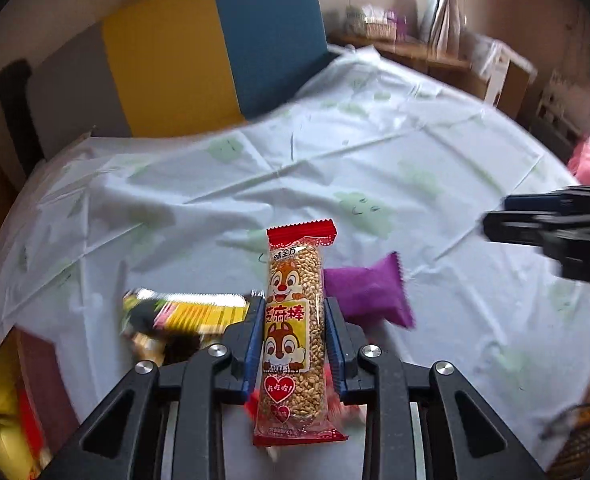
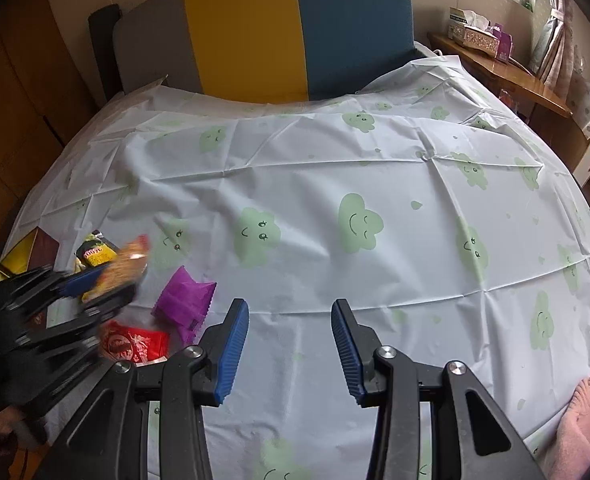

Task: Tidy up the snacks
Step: 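Grasp the purple packet with the right tool while the left tool lifts the cereal bar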

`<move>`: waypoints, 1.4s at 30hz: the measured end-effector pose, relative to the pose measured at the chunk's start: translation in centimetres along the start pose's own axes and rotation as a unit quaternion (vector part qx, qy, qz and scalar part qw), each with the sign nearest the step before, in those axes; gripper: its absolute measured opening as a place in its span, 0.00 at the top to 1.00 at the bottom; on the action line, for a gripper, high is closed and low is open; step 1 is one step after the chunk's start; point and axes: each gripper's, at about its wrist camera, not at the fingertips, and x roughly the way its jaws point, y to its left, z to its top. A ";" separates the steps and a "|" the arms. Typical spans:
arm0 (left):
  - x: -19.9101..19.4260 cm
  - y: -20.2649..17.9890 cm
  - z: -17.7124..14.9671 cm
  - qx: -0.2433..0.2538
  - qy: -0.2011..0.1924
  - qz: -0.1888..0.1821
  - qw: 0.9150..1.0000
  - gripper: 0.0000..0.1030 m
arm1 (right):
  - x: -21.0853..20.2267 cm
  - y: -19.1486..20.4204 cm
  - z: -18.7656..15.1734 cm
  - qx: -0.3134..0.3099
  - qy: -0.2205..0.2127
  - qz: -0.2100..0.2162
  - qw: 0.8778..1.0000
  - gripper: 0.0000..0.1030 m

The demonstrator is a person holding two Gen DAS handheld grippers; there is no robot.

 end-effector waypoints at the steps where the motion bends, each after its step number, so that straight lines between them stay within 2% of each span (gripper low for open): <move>1: -1.4 -0.1 -0.8 -0.005 -0.012 0.002 1.000 0.72 | 0.1 0.1 -0.1 -0.004 0.003 -0.001 1.000 0.57; 5: -4.9 0.2 -4.3 -0.036 -0.028 0.004 0.999 0.72 | 0.6 0.8 -0.5 -0.023 0.014 -0.002 1.000 0.58; 10: -6.4 0.0 -9.2 -0.058 -0.011 0.014 0.998 0.72 | 0.9 2.4 -1.0 -0.063 0.020 0.004 0.998 0.58; 14: -6.6 0.0 -12.6 -0.081 0.007 0.006 0.997 0.72 | 0.8 3.7 -1.4 -0.095 0.018 0.022 0.995 0.58; 17: -5.4 0.1 -14.3 -0.097 0.030 0.002 0.995 0.71 | 0.7 4.8 -1.8 -0.123 0.015 0.031 0.992 0.58; 18: -5.5 0.2 -14.6 -0.101 0.017 -0.001 0.995 0.71 | 0.8 5.0 -1.9 -0.128 0.016 0.035 0.991 0.58; 25: -5.5 0.5 -15.2 -0.112 0.008 -0.017 0.994 0.71 | 0.8 7.5 -1.9 -0.177 0.022 0.062 0.982 0.58; 27: -5.5 0.7 -15.2 -0.114 0.006 -0.019 0.993 0.71 | 1.0 8.9 -1.5 -0.208 0.034 0.068 0.975 0.57; 29: -5.5 0.8 -15.4 -0.116 0.004 -0.021 0.993 0.71 | 1.5 10.4 -1.0 -0.250 0.043 0.055 0.966 0.53; 33: -5.4 0.9 -15.6 -0.121 -0.001 -0.028 0.992 0.71 | 3.6 12.7 -0.1 -0.317 0.079 0.028 0.945 0.52; 38: -5.4 1.1 -15.8 -0.129 -0.006 -0.035 0.991 0.71 | 6.6 14.1 0.6 -0.375 0.131 0.002 0.918 0.42; 40: -5.4 1.2 -15.8 -0.130 -0.007 -0.035 0.991 0.71 | 7.8 14.4 0.9 -0.384 0.141 -0.014 0.912 0.42; 42: -5.5 1.2 -15.9 -0.131 -0.009 -0.035 0.991 0.71 | 9.0 14.2 1.1 -0.378 0.143 -0.031 0.914 0.47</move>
